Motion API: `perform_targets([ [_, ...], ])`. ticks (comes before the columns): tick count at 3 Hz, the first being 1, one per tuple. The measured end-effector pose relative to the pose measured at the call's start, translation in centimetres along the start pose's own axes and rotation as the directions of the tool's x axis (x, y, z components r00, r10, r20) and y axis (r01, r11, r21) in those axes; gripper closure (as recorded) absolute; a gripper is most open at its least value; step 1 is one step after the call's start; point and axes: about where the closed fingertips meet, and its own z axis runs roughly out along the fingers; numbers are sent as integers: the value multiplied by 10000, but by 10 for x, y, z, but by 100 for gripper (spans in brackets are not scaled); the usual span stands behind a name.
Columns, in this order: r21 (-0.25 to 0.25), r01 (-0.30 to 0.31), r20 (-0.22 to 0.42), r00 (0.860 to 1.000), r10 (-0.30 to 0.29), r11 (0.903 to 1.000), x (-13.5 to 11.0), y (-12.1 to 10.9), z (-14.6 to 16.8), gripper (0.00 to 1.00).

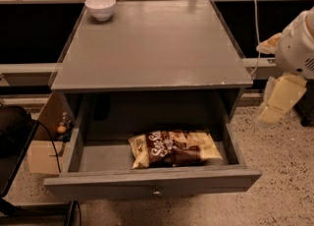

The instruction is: Pick brown chip bag from top drawer and place on counter

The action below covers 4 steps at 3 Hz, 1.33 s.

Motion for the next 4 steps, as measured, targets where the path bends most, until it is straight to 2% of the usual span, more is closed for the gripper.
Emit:
perform_targets([
  [2, -634, 147, 921, 9957, -88, 9979, -1, 9, 60, 0],
  [3, -1290, 378, 1227, 9922, -218, 9909, -4, 25, 90, 0],
  [4, -1398, 353, 1262, 9918, -176, 9895, -3, 28, 96, 0],
])
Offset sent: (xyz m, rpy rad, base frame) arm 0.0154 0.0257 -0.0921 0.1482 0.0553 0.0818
